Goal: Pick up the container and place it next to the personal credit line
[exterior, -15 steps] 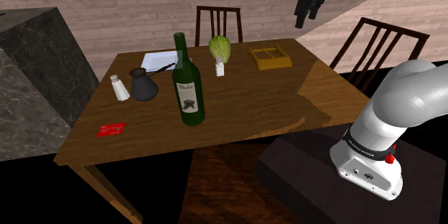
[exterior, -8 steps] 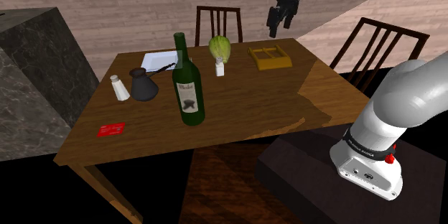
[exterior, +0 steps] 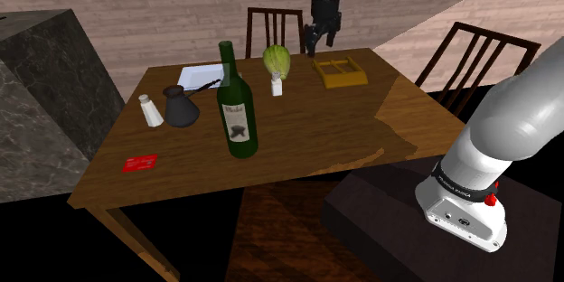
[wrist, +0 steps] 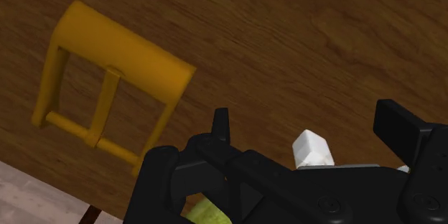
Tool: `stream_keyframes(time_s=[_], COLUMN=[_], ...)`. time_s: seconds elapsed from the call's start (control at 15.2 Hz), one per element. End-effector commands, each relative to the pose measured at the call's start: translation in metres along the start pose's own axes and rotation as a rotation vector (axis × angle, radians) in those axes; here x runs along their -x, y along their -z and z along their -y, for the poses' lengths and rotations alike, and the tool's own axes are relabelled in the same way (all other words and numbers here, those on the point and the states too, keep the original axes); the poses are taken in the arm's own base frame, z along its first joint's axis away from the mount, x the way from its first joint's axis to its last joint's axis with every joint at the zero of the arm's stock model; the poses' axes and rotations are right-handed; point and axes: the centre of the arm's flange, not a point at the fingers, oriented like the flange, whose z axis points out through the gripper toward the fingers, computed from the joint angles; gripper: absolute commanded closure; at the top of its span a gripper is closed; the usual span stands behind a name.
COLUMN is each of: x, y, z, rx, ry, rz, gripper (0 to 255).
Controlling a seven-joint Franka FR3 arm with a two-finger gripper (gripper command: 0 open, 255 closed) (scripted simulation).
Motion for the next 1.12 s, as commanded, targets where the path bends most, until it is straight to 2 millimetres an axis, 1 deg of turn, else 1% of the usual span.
stream_keyframes(time_s=[0.0,0.79,0.86,1.06], x=[-0.021,-0.150,-0.153,-0.153], y=[-0.014,-0.093,-0.095,-0.111], z=[0.008,0.059,0.060,0.060], rx=[0.001,0.010,0.010,0.010], ry=[-0.004,-0.024,-0.025,-0.025], rz=[-0.001,-0.002,-0.002,-0.002], gripper=[0,0,0,0])
